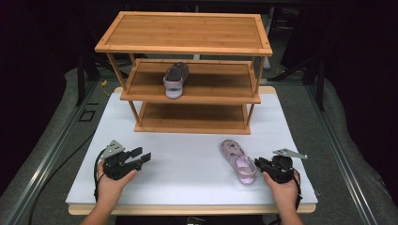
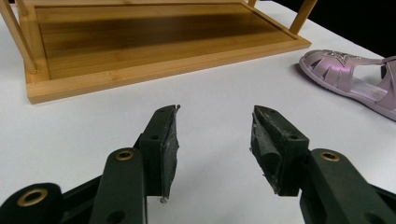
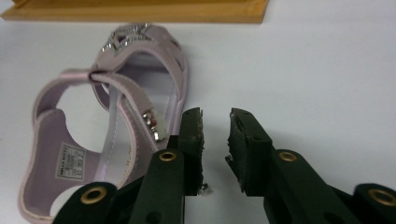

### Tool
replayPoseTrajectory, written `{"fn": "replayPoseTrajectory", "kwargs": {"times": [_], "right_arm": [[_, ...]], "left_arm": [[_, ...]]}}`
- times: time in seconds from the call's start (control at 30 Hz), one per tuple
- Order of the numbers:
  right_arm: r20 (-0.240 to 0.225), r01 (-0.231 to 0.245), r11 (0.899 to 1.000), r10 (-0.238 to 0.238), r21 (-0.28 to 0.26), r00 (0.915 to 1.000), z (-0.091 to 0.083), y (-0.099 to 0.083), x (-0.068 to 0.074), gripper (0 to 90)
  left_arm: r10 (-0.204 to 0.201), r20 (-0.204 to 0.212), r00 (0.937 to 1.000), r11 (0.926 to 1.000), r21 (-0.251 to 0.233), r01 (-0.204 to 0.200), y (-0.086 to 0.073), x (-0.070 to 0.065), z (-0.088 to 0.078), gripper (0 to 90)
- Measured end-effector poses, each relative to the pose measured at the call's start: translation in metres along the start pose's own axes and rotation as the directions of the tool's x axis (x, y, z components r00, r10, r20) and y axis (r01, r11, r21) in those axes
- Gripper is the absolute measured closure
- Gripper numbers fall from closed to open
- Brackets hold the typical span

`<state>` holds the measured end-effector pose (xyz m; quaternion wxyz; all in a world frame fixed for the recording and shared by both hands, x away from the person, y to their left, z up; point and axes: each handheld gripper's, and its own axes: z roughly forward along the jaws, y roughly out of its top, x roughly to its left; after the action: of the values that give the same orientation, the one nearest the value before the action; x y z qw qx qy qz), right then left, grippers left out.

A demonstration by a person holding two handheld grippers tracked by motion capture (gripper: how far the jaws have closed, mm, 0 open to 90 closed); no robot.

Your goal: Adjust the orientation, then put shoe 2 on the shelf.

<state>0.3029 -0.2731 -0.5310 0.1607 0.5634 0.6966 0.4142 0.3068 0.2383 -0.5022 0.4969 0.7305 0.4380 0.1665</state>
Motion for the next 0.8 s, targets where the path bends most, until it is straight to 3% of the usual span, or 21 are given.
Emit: {"fn": "replayPoseTrajectory", "kwargs": {"times": [0.07,0.1,0.2,0.27,0.4,0.43,0.47,0.5,0.53,0.57,0.63,0.67,0.7,0.73,0.77,0.8], "right_arm": [[0.003,-0.001,1.000,0.001,-0.012,1.0000,-0.003,0.001,0.000,72.4],[0.005,0.009,0.999,-0.008,-0.048,1.0000,-0.011,0.006,0.002,67.0],[-0.017,0.018,0.999,-0.019,-0.051,0.9997,-0.017,0.012,0.006,65.2],[-0.039,0.065,0.997,-0.067,-0.051,0.9970,-0.027,0.023,0.015,65.2],[-0.058,0.156,0.987,-0.154,0.028,0.9863,-0.032,0.043,0.025,66.0],[-0.081,0.174,0.982,-0.168,0.069,0.9824,-0.031,0.049,0.027,66.0],[-0.081,0.174,0.982,-0.168,0.069,0.9824,-0.031,0.049,0.027,66.0],[-0.064,0.198,0.972,-0.192,0.125,0.9794,-0.028,0.059,0.031,66.5],[-0.064,0.198,0.972,-0.192,0.125,0.9794,-0.028,0.059,0.031,66.5],[-0.074,0.232,0.951,-0.222,0.204,0.9723,-0.023,0.066,0.035,66.7],[-0.071,0.260,0.935,-0.250,0.243,0.9657,-0.018,0.070,0.040,66.8],[-0.071,0.260,0.935,-0.250,0.243,0.9657,-0.018,0.070,0.040,66.8],[-0.074,0.262,0.922,-0.252,0.285,0.9649,-0.013,0.073,0.043,66.9],[-0.070,0.280,0.903,-0.272,0.326,0.9596,-0.006,0.075,0.046,65.3],[-0.075,0.282,0.895,-0.273,0.346,0.9591,-0.004,0.075,0.047,64.7],[-0.091,0.286,0.879,-0.272,0.383,0.9580,0.002,0.076,0.046,64.5]], "left_arm": [[-0.004,0.001,1.0000,1.0000,0.001,0.004,0.000,0.000,0.000,49.9],[-0.013,-0.001,0.9999,0.9999,-0.001,0.013,0.000,0.001,-0.001,49.9],[-0.014,-0.001,0.9999,0.9999,-0.005,0.014,0.000,0.001,-0.002,49.6],[-0.019,-0.003,0.9998,0.9998,-0.009,0.019,-0.001,0.001,-0.002,49.6],[-0.014,-0.002,0.9999,0.9999,0.000,0.014,-0.002,0.002,-0.001,49.6],[-0.014,-0.003,0.9999,0.9999,0.002,0.014,-0.002,0.002,-0.001,49.6],[-0.014,-0.003,0.9999,0.9999,0.002,0.014,-0.002,0.002,-0.001,49.6],[-0.012,-0.003,0.9999,0.9999,0.003,0.013,-0.002,0.002,-0.001,49.6],[-0.012,-0.001,0.9999,0.9999,0.001,0.012,-0.002,0.002,0.000,49.6],[-0.007,-0.001,1.0000,1.0000,0.004,0.007,-0.002,0.002,0.000,49.6],[-0.007,-0.002,1.0000,0.9999,0.011,0.007,-0.003,0.003,0.000,49.5],[-0.007,-0.002,1.0000,0.9999,0.011,0.007,-0.003,0.003,0.000,49.5],[-0.008,-0.002,1.0000,0.9999,0.014,0.008,-0.003,0.003,0.000,49.5],[-0.010,-0.002,0.9999,0.9998,0.015,0.011,-0.004,0.003,0.000,49.4],[-0.009,-0.002,1.0000,0.9998,0.017,0.009,-0.004,0.003,0.000,49.4],[-0.009,-0.001,1.0000,0.9998,0.018,0.009,-0.004,0.003,0.000,49.1]]}}
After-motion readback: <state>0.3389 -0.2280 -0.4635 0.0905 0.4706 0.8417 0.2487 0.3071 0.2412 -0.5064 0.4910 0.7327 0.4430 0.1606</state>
